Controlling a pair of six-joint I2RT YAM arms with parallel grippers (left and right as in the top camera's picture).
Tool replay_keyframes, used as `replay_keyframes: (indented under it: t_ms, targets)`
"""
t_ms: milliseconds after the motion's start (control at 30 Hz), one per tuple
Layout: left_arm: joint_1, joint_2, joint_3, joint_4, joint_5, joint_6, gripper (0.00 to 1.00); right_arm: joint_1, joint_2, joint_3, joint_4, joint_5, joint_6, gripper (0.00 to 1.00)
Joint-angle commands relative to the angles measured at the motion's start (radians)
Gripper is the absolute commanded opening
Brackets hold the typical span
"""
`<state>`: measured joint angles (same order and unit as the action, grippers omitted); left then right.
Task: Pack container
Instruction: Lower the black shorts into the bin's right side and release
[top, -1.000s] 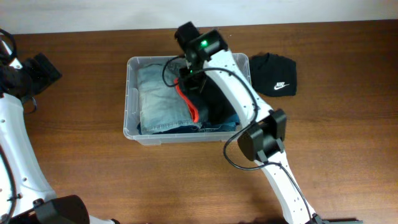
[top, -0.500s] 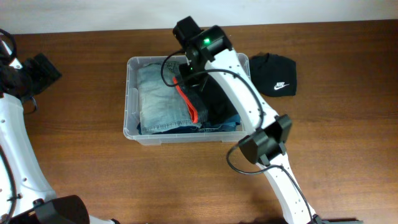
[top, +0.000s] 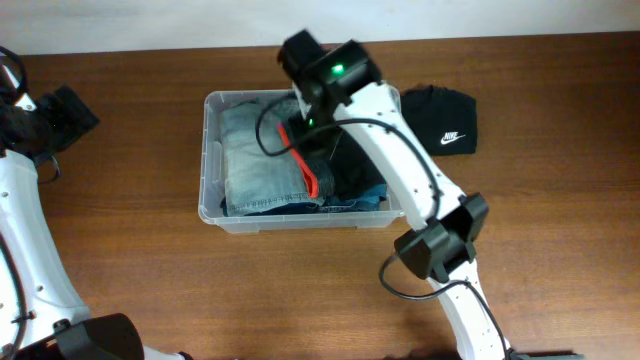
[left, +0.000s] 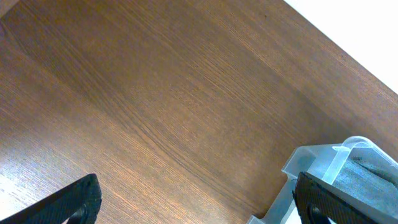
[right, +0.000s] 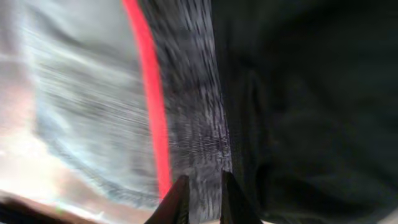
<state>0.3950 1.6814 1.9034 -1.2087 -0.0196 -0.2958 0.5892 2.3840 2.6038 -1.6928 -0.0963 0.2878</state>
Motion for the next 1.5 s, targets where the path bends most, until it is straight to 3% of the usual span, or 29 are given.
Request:
replay_keyframes:
  t_ms: [0, 267, 467, 733, 1067, 1467]
  targets:
    - [0.003, 0.011, -0.005, -0.001, -0.006, -0.006, 0.99, 0.006, 0.014, -0.112, -0.005, 0.004, 0.017, 0.12]
    - [0.002, 0.011, -0.005, -0.001, -0.006, -0.006, 0.99, 0.003, 0.014, -0.344, 0.129, 0.002, 0.028, 0.05]
    - [0.003, 0.011, -0.005, -0.001, -0.006, -0.006, 0.99, -0.013, -0.026, -0.228, 0.113, 0.016, 0.027, 0.04]
    - [0.003, 0.011, -0.005, -0.001, -0.006, -0.006, 0.99, -0.047, -0.055, 0.068, 0.165, 0.026, 0.027, 0.14]
    - [0.003, 0.011, -0.005, -0.001, -0.006, -0.006, 0.99, -0.037, 0.043, 0.065, 0.285, 0.019, 0.044, 0.13]
    - [0.003, 0.011, -0.005, -0.001, -0.006, -0.006, 0.99, -0.011, 0.212, 0.065, 0.291, -0.008, 0.054, 0.08]
